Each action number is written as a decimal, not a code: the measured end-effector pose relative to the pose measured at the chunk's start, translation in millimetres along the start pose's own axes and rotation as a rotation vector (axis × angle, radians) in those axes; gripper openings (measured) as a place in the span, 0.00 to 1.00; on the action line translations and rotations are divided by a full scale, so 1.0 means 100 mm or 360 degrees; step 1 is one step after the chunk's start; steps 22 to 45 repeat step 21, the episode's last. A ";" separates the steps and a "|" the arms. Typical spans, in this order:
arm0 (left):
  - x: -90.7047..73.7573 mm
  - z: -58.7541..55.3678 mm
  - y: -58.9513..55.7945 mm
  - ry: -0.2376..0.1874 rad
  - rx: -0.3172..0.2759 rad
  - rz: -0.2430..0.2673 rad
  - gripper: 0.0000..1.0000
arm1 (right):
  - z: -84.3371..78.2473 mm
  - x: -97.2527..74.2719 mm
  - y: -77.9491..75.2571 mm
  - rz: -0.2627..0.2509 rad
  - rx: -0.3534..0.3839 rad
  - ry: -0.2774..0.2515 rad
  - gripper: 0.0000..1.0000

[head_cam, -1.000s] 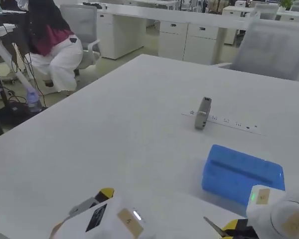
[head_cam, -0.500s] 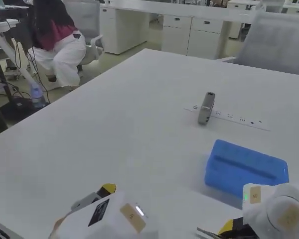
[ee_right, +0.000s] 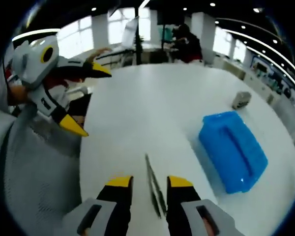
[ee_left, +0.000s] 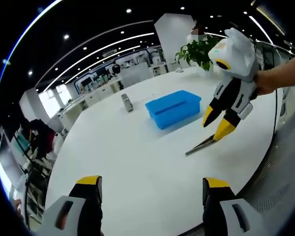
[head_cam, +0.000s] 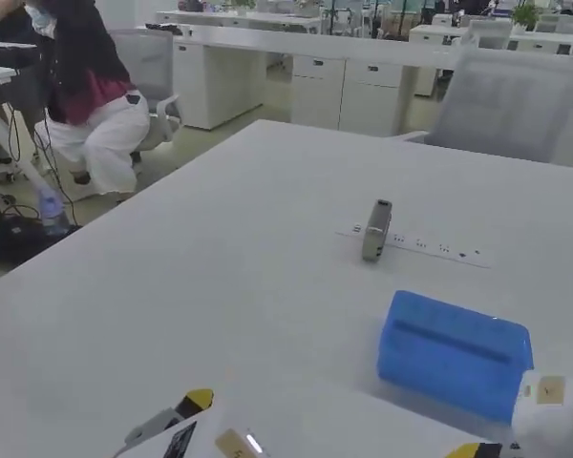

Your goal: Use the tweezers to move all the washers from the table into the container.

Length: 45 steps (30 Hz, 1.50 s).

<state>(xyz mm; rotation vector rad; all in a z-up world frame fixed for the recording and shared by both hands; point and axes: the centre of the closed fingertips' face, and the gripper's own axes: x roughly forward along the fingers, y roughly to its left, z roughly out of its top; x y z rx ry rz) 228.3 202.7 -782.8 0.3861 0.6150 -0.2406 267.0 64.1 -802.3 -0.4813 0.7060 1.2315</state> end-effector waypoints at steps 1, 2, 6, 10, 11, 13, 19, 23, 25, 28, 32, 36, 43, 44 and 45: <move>-0.01 0.02 -0.01 -0.0017 -0.0008 -0.0011 0.87 | -0.01 -0.11 0.01 -0.0054 0.0083 -0.0047 0.28; -0.02 0.04 -0.01 -0.0033 -0.0011 -0.0011 0.87 | -0.02 -0.14 0.01 -0.0074 0.0108 -0.0057 0.31; -0.08 0.17 -0.04 -0.0128 -0.0086 -0.0079 0.91 | -0.05 -0.46 -0.01 -0.0255 0.0301 -0.0186 0.42; -0.14 0.20 -0.04 -0.0098 -0.0126 -0.0119 0.98 | -0.09 -0.76 -0.08 -0.0438 0.0404 -0.0266 0.54; -0.17 0.23 -0.04 -0.0106 -0.0144 -0.0131 0.99 | -0.10 -0.82 -0.10 -0.0476 0.0416 -0.0282 0.58; -0.22 0.29 -0.01 -0.0130 -0.0196 -0.0137 0.99 | -0.12 -0.93 -0.09 -0.0524 0.0444 -0.0306 0.64; -0.28 0.40 0.11 -0.0180 -0.0363 -0.0165 0.99 | -0.20 -1.05 -0.07 -0.0605 0.0535 -0.0350 0.72; -0.29 0.43 0.13 -0.0196 -0.0380 -0.0174 0.99 | -0.20 -1.06 -0.04 -0.0621 0.0550 -0.0365 0.73; -0.29 0.43 0.13 -0.0196 -0.0380 -0.0174 0.99 | -0.20 -1.06 -0.04 -0.0621 0.0550 -0.0365 0.73; -0.29 0.43 0.13 -0.0196 -0.0380 -0.0174 0.99 | -0.20 -1.06 -0.04 -0.0621 0.0550 -0.0365 0.73; -0.29 0.43 0.13 -0.0196 -0.0380 -0.0174 0.99 | -0.20 -1.06 -0.04 -0.0621 0.0550 -0.0365 0.73; -0.29 0.43 0.13 -0.0196 -0.0380 -0.0174 0.99 | -0.20 -1.06 -0.04 -0.0621 0.0550 -0.0365 0.73; -0.29 0.43 0.13 -0.0196 -0.0380 -0.0174 0.99 | -0.20 -1.06 -0.04 -0.0621 0.0550 -0.0365 0.73; -0.29 0.43 0.13 -0.0196 -0.0380 -0.0174 0.99 | -0.20 -1.06 -0.04 -0.0621 0.0550 -0.0365 0.73; -0.29 0.43 0.13 -0.0196 -0.0380 -0.0174 0.99 | -0.20 -1.06 -0.04 -0.0621 0.0550 -0.0365 0.73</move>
